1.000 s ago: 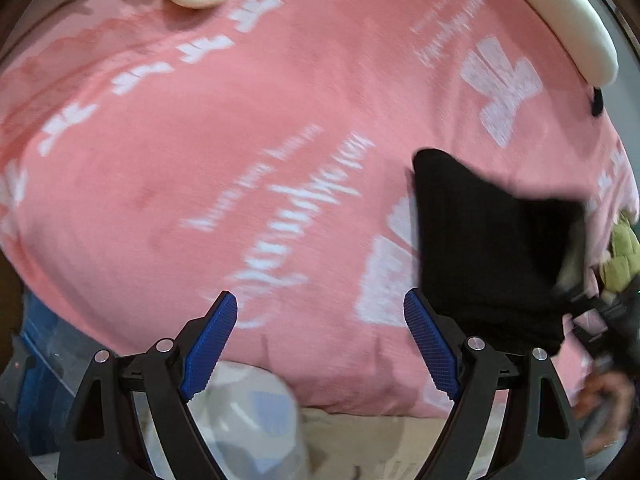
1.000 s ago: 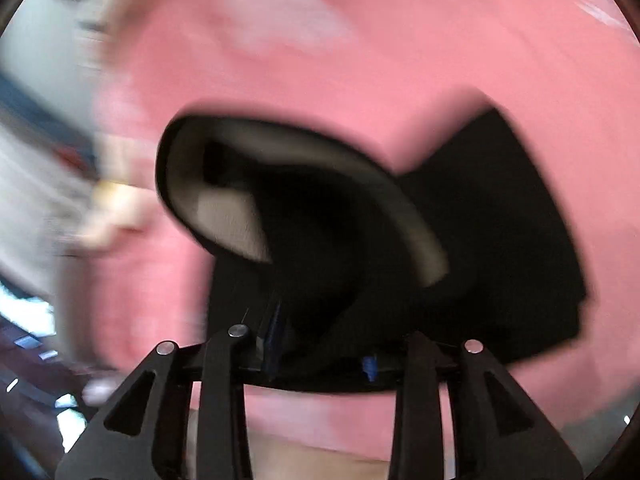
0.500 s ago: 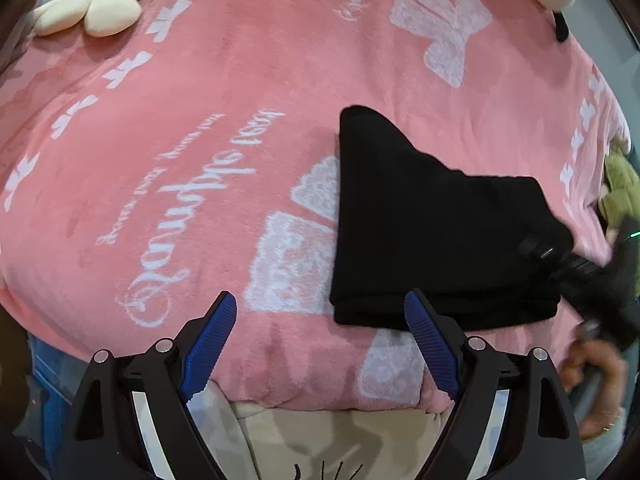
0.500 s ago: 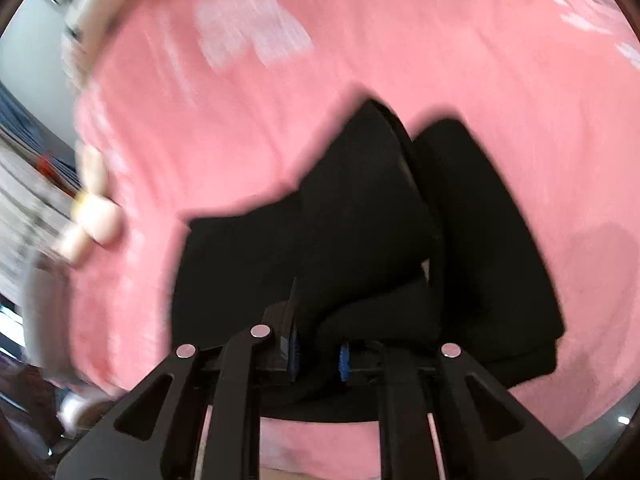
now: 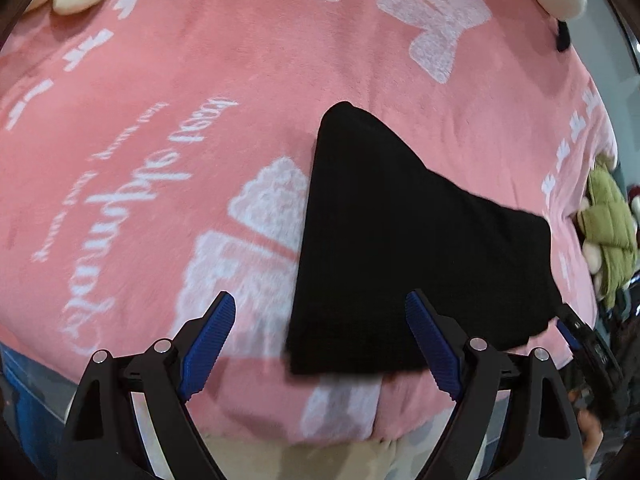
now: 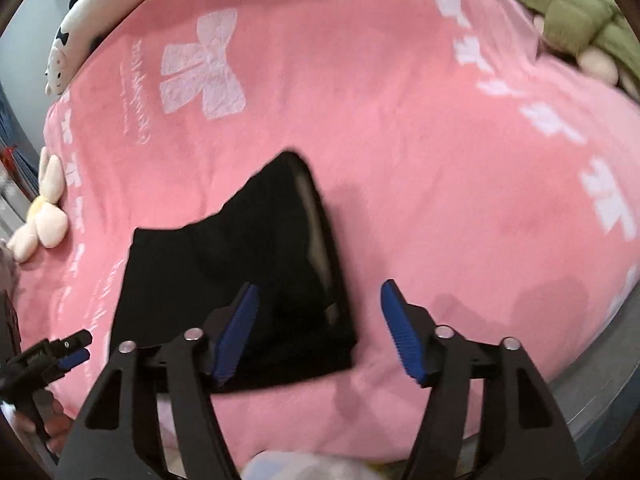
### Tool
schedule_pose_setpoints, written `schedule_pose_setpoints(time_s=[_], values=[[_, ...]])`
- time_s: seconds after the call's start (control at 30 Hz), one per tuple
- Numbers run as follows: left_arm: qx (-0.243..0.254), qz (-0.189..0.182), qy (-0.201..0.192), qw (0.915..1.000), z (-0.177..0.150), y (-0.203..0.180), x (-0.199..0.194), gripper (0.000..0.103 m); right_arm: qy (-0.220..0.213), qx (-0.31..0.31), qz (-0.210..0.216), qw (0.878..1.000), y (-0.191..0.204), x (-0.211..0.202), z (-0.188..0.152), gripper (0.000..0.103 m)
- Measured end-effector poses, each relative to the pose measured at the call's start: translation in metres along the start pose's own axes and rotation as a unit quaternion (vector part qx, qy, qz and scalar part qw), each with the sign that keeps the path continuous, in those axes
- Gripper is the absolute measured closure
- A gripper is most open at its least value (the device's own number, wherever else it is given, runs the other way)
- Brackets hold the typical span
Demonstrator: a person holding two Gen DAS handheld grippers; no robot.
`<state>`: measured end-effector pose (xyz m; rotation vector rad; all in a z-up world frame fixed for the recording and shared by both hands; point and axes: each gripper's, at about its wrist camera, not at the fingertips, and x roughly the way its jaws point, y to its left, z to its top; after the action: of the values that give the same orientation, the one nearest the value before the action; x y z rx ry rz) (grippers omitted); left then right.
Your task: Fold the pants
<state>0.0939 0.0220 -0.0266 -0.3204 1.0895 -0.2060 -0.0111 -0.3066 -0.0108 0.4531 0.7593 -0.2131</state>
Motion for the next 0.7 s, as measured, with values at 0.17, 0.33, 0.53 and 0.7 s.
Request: schedule_pose_setpoints(time_s=[0.17,0.33,0.53,0.7], values=[[-0.021,-0.021,0.039,0.9988,0.011,-0.001,0.037,0.018,0.023,0.022,0.037,0.999,-0.004,0.020,0.015,0.027],[-0.042,-0.039,0.052,0.9970,0.012,0.001,0.061,0.018,0.081,0.024,0.051,0.995,0.004,0.065,0.010,0.027],[0.009,-0.075,0.012,0.9970,0.021,-0.013,0.030,0.087,0.075,0.051,0.097,0.991,0.025,0.057,0.006,0.069],[0.005,-0.086,-0.040,0.9955,0.019,0.005,-0.042,0.087,0.058,-0.006,0.170,0.984,0.075,0.013,0.001,0.066]])
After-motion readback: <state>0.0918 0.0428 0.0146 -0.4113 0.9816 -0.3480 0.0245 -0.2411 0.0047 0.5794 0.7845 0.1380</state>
